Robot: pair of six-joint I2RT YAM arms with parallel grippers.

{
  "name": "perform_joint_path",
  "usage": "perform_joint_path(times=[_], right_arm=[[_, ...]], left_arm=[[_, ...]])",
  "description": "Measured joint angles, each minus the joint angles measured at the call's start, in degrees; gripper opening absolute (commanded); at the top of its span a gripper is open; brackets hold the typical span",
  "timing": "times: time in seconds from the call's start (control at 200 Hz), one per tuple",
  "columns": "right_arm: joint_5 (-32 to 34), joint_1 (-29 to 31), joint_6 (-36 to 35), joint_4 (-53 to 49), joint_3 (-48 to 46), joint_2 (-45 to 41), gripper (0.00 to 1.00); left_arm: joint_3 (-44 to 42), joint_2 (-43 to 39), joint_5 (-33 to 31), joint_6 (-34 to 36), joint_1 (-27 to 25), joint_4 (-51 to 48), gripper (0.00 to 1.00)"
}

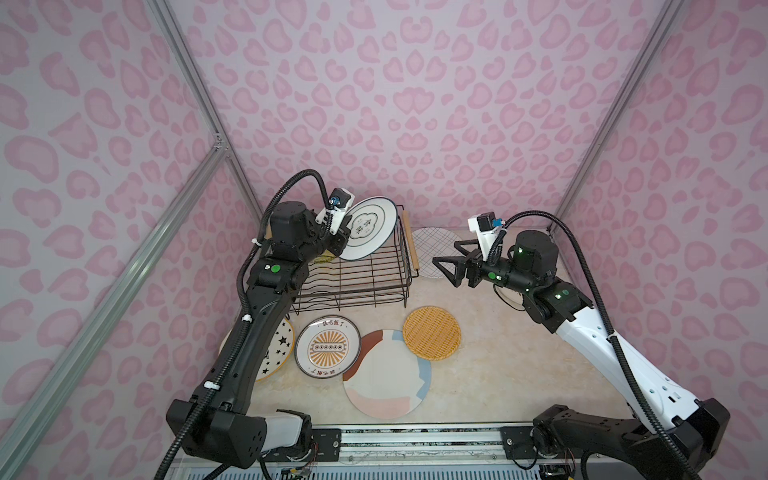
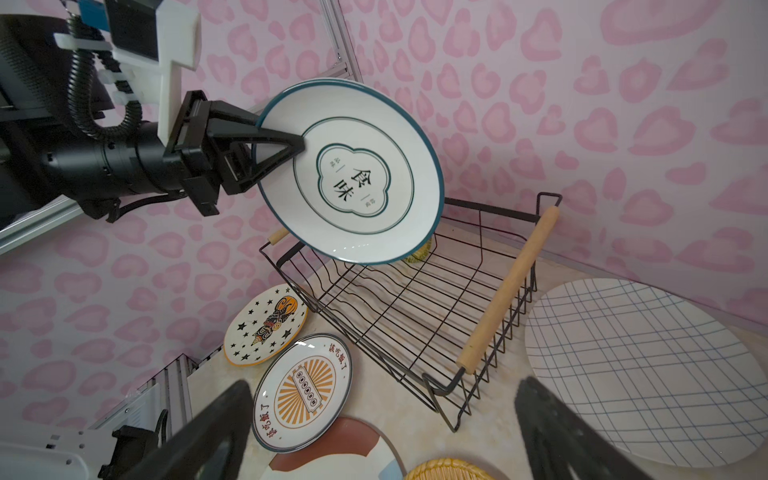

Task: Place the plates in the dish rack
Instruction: 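Carry the plate over the rack with the left gripper while the right gripper withdraws, then lower the teal-rimmed plate upright into the rack beside the bamboo tray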

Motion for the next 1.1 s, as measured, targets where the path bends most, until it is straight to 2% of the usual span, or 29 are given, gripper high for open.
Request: perform_joint_path(times=[0.23,0.465,0.79,1.1], right_arm=[[0.0,1.6,0.4,-1.1,-3.5,-0.2,0.98],[-0.1,3.6,2.6,-0.5,-6.4,2.3,0.98],[-0.5,5.1,5.0,1.7,-6.4,6.5,0.98],[-1.1,6.3,7.0,4.3,-8.5,9.8,0.98]], left_arm=[[-0.7,1.1,-4.1,15.3,3.3,-1.4,0.04],[0.6,7.3,-6.1,27.3,5.6,-5.5,0.04],[4.9,17.2,-8.5,37.7,10.0,-8.2,0.04],[8.2,25.2,-11.1,42.2,11.6,-6.0,0.04]])
